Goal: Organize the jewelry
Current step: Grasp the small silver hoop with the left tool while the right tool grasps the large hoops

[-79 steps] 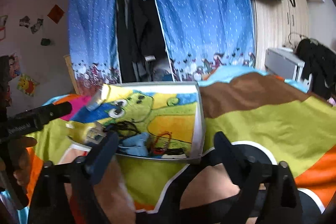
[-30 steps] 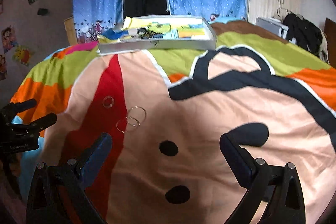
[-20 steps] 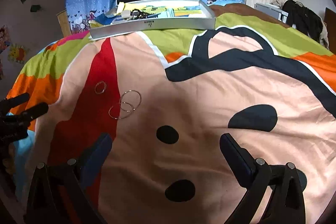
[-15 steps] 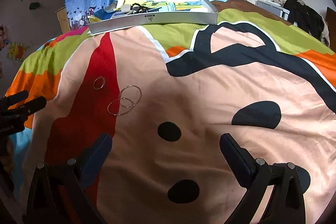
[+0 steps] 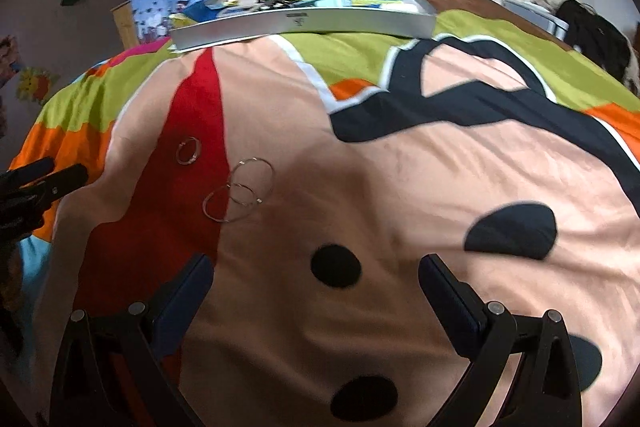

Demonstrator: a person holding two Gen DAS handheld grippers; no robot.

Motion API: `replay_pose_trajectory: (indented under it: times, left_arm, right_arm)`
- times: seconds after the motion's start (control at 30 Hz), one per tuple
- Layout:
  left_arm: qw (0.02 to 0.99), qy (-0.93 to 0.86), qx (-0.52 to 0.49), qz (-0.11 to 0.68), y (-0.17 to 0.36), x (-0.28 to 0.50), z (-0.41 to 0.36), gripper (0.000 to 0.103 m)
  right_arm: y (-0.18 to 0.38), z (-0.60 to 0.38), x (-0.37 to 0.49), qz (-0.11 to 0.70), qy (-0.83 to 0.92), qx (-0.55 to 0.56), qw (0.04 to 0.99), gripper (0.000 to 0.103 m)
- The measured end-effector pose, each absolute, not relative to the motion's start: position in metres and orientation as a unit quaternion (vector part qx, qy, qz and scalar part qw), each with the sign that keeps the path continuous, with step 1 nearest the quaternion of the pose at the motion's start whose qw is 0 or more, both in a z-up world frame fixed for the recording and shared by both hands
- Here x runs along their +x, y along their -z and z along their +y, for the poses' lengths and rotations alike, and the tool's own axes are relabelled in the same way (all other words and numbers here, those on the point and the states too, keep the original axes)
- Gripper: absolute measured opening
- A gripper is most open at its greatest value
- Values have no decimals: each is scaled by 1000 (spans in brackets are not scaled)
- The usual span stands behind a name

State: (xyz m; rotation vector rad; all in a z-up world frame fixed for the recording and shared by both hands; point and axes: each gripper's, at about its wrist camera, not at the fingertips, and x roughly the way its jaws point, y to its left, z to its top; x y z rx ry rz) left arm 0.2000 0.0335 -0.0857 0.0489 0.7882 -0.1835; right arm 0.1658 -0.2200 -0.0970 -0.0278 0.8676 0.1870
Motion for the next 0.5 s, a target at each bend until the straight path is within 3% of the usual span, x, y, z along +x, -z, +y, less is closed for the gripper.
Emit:
replay_pose_trajectory:
  times: [0.33, 0.43, 0.5]
  left_arm:
    - [891, 192, -7, 412, 101, 243, 21, 98]
    - [885, 222, 0, 410, 102, 248, 13, 91]
    - [879, 238, 1, 412, 105, 256, 8, 79]
  right_arm:
    - [97, -210, 199, 415, -152, -51, 895, 103]
    - [100, -211, 208, 423, -161, -50, 890, 97]
    - [103, -209, 213, 427, -166, -59, 887, 90]
